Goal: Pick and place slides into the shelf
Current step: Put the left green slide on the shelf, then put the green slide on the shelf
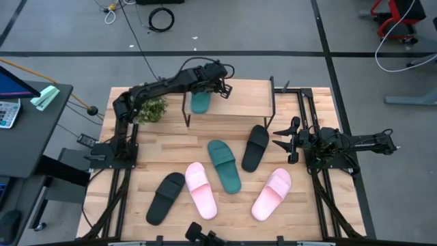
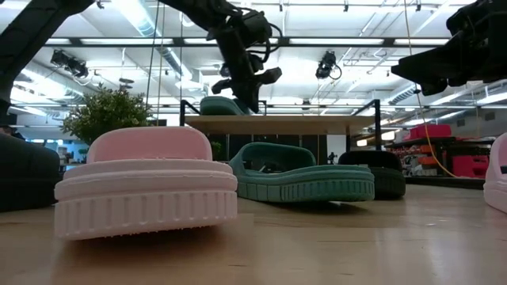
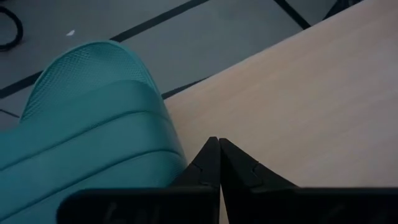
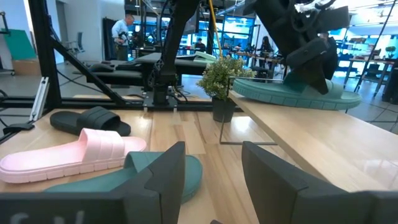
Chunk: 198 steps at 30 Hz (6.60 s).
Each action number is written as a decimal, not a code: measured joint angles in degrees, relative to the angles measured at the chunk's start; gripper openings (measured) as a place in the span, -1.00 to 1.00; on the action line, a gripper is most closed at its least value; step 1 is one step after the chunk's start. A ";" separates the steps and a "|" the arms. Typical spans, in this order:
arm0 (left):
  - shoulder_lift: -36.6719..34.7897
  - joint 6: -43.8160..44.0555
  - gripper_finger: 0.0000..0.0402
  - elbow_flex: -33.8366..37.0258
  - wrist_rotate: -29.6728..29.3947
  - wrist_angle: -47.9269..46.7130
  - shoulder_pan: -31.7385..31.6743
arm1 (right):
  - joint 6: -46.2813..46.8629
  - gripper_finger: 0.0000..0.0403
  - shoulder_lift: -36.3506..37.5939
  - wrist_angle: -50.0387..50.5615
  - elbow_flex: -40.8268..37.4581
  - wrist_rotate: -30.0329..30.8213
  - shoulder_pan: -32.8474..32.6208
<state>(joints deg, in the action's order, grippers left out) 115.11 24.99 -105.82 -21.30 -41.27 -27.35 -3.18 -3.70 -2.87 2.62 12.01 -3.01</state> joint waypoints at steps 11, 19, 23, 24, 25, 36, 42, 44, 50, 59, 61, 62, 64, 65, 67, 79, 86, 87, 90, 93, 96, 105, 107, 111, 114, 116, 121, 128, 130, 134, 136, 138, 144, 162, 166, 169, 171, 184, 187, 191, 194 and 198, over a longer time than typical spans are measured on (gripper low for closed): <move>0.00 0.18 -0.96 0.00 -1.06 -1.07 -0.03 | -1.43 -0.18 -0.02 0.01 0.01 0.00 0.00; 0.00 0.35 -0.90 0.00 -2.84 -1.94 -0.07 | -1.49 -0.18 0.00 0.01 0.01 0.00 0.00; 0.00 1.41 -0.90 0.00 -4.01 -4.05 -0.05 | -1.49 -0.18 -0.02 0.01 0.01 0.00 0.01; 0.00 1.43 -0.92 0.00 -4.08 -4.56 -0.05 | -1.49 -0.18 0.00 0.01 0.01 0.00 0.00; 0.00 1.44 -0.93 0.01 -4.12 -5.12 -0.05 | -1.49 -0.18 0.00 0.01 -0.01 0.00 0.00; 0.04 -1.42 -0.86 0.07 -4.24 -4.79 0.17 | -1.49 -0.18 0.00 -0.01 0.01 0.00 0.02; -0.13 -4.98 -0.76 0.07 -4.26 -4.69 0.63 | -1.46 -0.18 0.00 0.01 -0.01 0.00 0.00; -0.46 -5.10 -0.75 0.07 -4.28 -4.65 1.00 | -1.49 -0.18 0.00 0.01 0.00 -0.01 0.01; -4.18 -6.42 -0.77 0.07 -4.17 -4.87 3.15 | -1.49 -0.18 -0.02 0.04 0.01 0.00 0.00; -13.21 -9.13 -0.85 0.07 0.28 -5.19 10.30 | -1.33 -0.18 -0.02 0.06 -0.01 -0.02 0.00; -14.93 -9.13 -0.85 0.07 5.44 -5.86 12.52 | -1.33 -0.18 -0.02 0.06 -0.01 0.00 0.00; -15.78 -9.13 -0.85 0.07 9.11 -6.11 13.69 | -1.33 -0.18 -0.02 0.06 0.00 -0.02 0.00; -16.76 -9.13 -0.83 -0.03 15.45 -6.68 16.52 | -1.31 -0.18 -0.02 0.07 0.00 -0.02 0.00; -17.10 -9.14 -0.83 -0.04 17.33 -6.77 18.15 | -1.31 -0.18 -0.02 0.06 0.00 -0.01 0.00; -17.18 -9.18 -0.81 -0.02 18.20 -8.20 21.83 | -1.28 -0.18 -0.02 0.06 0.00 -0.02 0.00; -11.87 -9.22 -0.81 0.28 16.57 -10.92 41.25 | -1.01 -0.18 -0.02 0.01 0.01 -0.02 0.00; -2.07 -8.35 -0.53 0.28 2.03 -14.15 44.97 | -0.83 -0.18 -0.02 -0.49 0.00 -0.02 0.00; -0.56 -7.54 -0.48 0.28 1.06 -14.98 44.76 | -0.83 -0.18 -0.02 -0.52 0.01 -0.01 0.00; 3.32 -5.85 -0.33 0.35 0.69 -15.24 44.19 | -0.83 -0.18 -0.02 -0.55 -0.01 0.00 0.00; 5.98 -6.09 -0.20 0.35 0.24 -14.52 43.90 | -0.88 -0.18 -0.02 -0.57 0.01 -0.01 0.00; 8.08 -5.64 -0.11 0.35 -1.94 -14.09 43.62 | -0.92 -0.18 -0.02 -0.55 0.01 -0.01 0.00; 11.88 -2.82 -0.07 0.33 -8.27 -14.88 42.49 | -0.99 -0.18 -0.02 -0.55 0.00 -0.01 0.00; 12.74 -2.70 -0.07 0.31 -8.31 -15.15 42.21 | -1.05 -0.18 -0.02 -0.55 0.01 0.00 0.00; 14.20 -2.65 -0.12 0.28 -10.85 -15.57 41.75 | -1.07 -0.18 -0.02 -0.55 0.01 -0.01 0.00; 14.34 -1.24 -0.17 0.28 -14.31 -16.16 41.59 | -1.07 -0.18 -0.02 -0.54 0.01 -0.01 0.00; 14.34 -0.46 -0.21 0.28 -17.23 -16.09 41.48 | -1.08 -0.18 -0.02 -0.53 -0.01 -0.02 0.00; 14.21 -0.50 -0.43 0.28 -19.60 -16.52 41.12 | -1.07 -0.18 -0.02 -0.54 0.01 -0.02 0.00; 14.16 -0.53 -0.93 0.28 -19.45 -17.57 40.97 | -1.07 -0.18 -0.02 -0.55 0.00 -0.02 0.00; 14.12 -0.56 -0.93 0.28 -19.49 -17.86 41.32 | -1.07 -0.18 -0.02 -0.54 0.00 -0.02 0.00; 14.12 -1.44 -0.95 0.28 -19.69 -18.62 42.62 | -1.07 -0.18 -0.02 -0.55 -0.01 -0.02 0.00; 13.92 -1.97 -0.96 0.23 -20.01 -19.49 43.49 | -1.07 -0.18 -0.02 -0.55 0.00 -0.02 0.00; 13.90 -1.43 -0.95 -1.23 -20.94 -22.34 44.41 | -1.07 -0.18 -0.02 -0.55 0.00 -0.02 0.00; 13.84 0.30 -0.96 -10.68 -26.87 -33.38 47.39 | -1.38 -0.18 -0.02 -0.55 0.00 0.00 0.00; 9.02 -17.56 -0.96 -28.59 -42.16 -46.52 46.44 | -0.88 -0.18 -0.02 -0.60 0.00 -0.02 0.00; 7.71 -24.05 -0.96 -28.59 -45.47 -46.23 42.58 | -0.90 -0.18 0.00 -0.56 -0.01 -0.02 0.00; 6.96 -29.48 -0.96 -28.53 -46.55 -44.49 39.30 | -0.92 -0.18 0.00 -0.62 0.00 -0.02 0.00; 6.69 -32.10 -0.96 -28.55 -47.01 -42.85 36.83 | -0.98 -0.18 0.00 -0.62 0.00 -0.02 0.00; 6.21 -47.65 -0.96 -28.52 -34.14 -27.21 22.34 | -1.53 -0.18 0.00 -0.88 -0.01 0.00 0.00; 6.21 -55.63 -0.96 -28.52 -32.59 -17.59 20.85 | -1.53 -0.18 0.00 -0.88 0.01 -0.01 0.00; 6.22 -60.99 -0.96 -28.52 -25.72 -12.12 19.19 | -1.53 -0.18 0.00 -0.88 0.00 -0.01 0.00; 6.57 -61.45 -0.96 -27.89 -24.06 -12.23 18.03 | -1.53 -0.18 0.00 -0.88 -0.01 -0.01 0.00; 6.73 -61.61 -0.96 -26.02 -22.39 -12.13 16.11 | -1.36 -0.18 0.00 -0.87 0.00 -0.01 0.00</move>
<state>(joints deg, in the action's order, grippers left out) 121.84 -36.62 -131.84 -43.69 -53.40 -11.24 -4.54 -3.70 -3.74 2.62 12.00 -3.01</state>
